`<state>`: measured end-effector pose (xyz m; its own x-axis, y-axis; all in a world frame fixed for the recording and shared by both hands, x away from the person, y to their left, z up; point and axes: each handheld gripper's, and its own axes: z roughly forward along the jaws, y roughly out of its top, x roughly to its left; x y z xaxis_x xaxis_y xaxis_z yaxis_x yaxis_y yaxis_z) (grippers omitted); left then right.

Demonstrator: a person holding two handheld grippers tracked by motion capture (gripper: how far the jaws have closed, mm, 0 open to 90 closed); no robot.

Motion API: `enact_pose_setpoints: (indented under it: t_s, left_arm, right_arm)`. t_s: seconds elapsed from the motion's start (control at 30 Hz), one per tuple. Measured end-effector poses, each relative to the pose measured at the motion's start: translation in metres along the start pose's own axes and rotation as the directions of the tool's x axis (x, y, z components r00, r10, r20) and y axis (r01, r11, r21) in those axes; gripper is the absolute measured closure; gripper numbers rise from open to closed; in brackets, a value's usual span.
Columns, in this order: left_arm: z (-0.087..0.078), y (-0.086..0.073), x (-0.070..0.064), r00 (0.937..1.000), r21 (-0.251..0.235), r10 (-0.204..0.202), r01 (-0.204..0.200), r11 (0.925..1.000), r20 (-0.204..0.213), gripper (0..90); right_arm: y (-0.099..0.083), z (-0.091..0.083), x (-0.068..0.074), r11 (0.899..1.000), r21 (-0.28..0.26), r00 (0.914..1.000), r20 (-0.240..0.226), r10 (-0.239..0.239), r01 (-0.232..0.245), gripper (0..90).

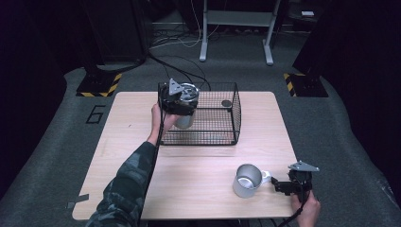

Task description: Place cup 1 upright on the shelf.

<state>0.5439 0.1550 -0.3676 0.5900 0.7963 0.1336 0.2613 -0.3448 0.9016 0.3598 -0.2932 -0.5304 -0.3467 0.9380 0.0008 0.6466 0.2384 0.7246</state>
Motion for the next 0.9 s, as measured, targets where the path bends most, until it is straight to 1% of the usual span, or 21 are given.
enact_pose_setpoints:
  t_s: [0.03, 0.07, 0.1, 0.13, 0.17, 0.27, 0.33, 0.4, 0.43, 0.53, 0.57, 0.63, 0.67, 0.7, 0.77, 0.8, 0.87, 0.9]
  left_arm:
    - [0.004, -0.001, 0.001, 1.0000, 0.006, -0.003, 0.003, 1.0000, -0.007, 4.0]
    - [0.004, -0.001, 0.001, 1.0000, 0.006, -0.003, 0.003, 1.0000, -0.007, 4.0]
    - [0.006, -0.002, 0.002, 1.0000, 0.020, 0.005, -0.005, 0.9998, -0.006, 4.0]
    - [0.009, -0.003, 0.002, 0.9999, 0.014, -0.008, 0.008, 0.9999, -0.009, 4.0]
    - [0.010, -0.004, 0.002, 0.9998, 0.017, -0.012, 0.012, 0.9998, -0.015, 4.0]
    - [0.014, -0.006, 0.004, 0.9998, 0.026, -0.012, 0.013, 0.9996, -0.014, 4.0]
    - [0.018, -0.010, 0.006, 0.9994, 0.035, -0.033, 0.033, 0.9988, -0.014, 4.0]
    - [0.020, -0.011, 0.006, 0.9993, 0.038, -0.034, 0.034, 0.9987, -0.017, 4.0]
    - [0.023, -0.013, 0.006, 0.9989, 0.046, -0.039, 0.040, 0.9981, -0.025, 4.0]
    - [0.025, -0.014, 0.007, 0.9987, 0.052, -0.042, 0.044, 0.9977, -0.029, 4.0]
    - [0.026, -0.015, 0.007, 0.9981, 0.054, -0.053, 0.054, 0.9971, -0.031, 4.0]
    - [0.027, -0.016, 0.008, 0.9978, 0.059, -0.054, 0.056, 0.9967, -0.038, 4.0]
    - [0.028, -0.017, 0.008, 0.9973, 0.060, -0.062, 0.064, 0.9961, -0.039, 4.0]
    - [0.029, -0.018, 0.009, 0.9974, 0.063, -0.060, 0.063, 0.9961, -0.039, 4.0]
    - [0.030, -0.019, 0.010, 0.9966, 0.065, -0.070, 0.073, 0.9952, -0.043, 4.0]
    - [0.030, -0.020, 0.010, 0.9965, 0.072, -0.070, 0.073, 0.9947, -0.045, 4.0]
    - [0.032, -0.022, 0.010, 0.9959, 0.066, -0.075, 0.078, 0.9947, -0.051, 4.0]
    - [0.032, -0.023, 0.011, 0.9961, 0.074, -0.072, 0.075, 0.9944, -0.052, 4.0]
  right_arm:
    - [0.000, 0.000, 0.000, 1.000, 0.000, 1.0000, 0.000, 0.000, 0.000, 0.0]
    - [0.000, 0.000, 0.000, 1.000, 0.000, 1.0000, 0.000, 0.000, 0.000, 0.0]
    - [0.000, 0.000, 0.000, 1.000, 0.001, 1.0000, 0.001, -0.004, 0.004, 0.0]
    - [0.000, 0.000, 0.000, 1.000, 0.000, 1.0000, 0.000, 0.000, 0.000, 0.0]
    - [0.000, 0.000, 0.000, 1.000, 0.000, 1.0000, 0.000, 0.000, 0.000, 0.0]
    - [0.000, 0.000, 0.000, 1.000, 0.000, 1.0000, 0.000, 0.000, 0.000, 0.0]
    - [0.000, 0.000, 0.000, 1.000, 0.004, 1.0000, 0.001, -0.001, 0.001, 0.0]
    - [0.000, 0.000, 0.000, 1.000, 0.002, 1.0000, 0.001, 0.000, 0.000, 0.0]
    - [0.000, 0.000, 0.000, 1.000, 0.003, 1.0000, 0.000, 0.000, 0.000, 0.0]
    - [0.000, 0.000, 0.000, 1.000, 0.003, 1.0000, 0.001, -0.006, 0.006, 0.0]
    - [0.000, 0.000, 0.000, 1.000, 0.006, 1.0000, 0.000, -0.006, 0.006, 0.0]
    - [0.000, 0.000, 0.000, 1.000, 0.004, 1.0000, 0.000, -0.003, 0.003, 0.0]
    - [0.000, 0.000, 0.000, 1.000, 0.004, 1.0000, 0.001, -0.004, 0.004, 0.0]
    - [0.000, 0.000, 0.000, 1.000, 0.002, 1.0000, 0.001, 0.000, 0.000, 0.0]
    - [0.000, 0.000, 0.000, 1.000, 0.001, 1.0000, 0.000, 0.000, 0.000, 0.0]
    - [0.000, 0.000, 0.000, 1.000, 0.003, 1.0000, 0.001, -0.001, 0.001, 0.0]
    - [0.000, 0.000, 0.000, 1.000, 0.002, 1.0000, 0.000, -0.006, 0.006, 0.0]
    - [0.000, 0.000, 0.000, 1.000, 0.002, 1.0000, 0.001, -0.003, 0.003, 0.0]
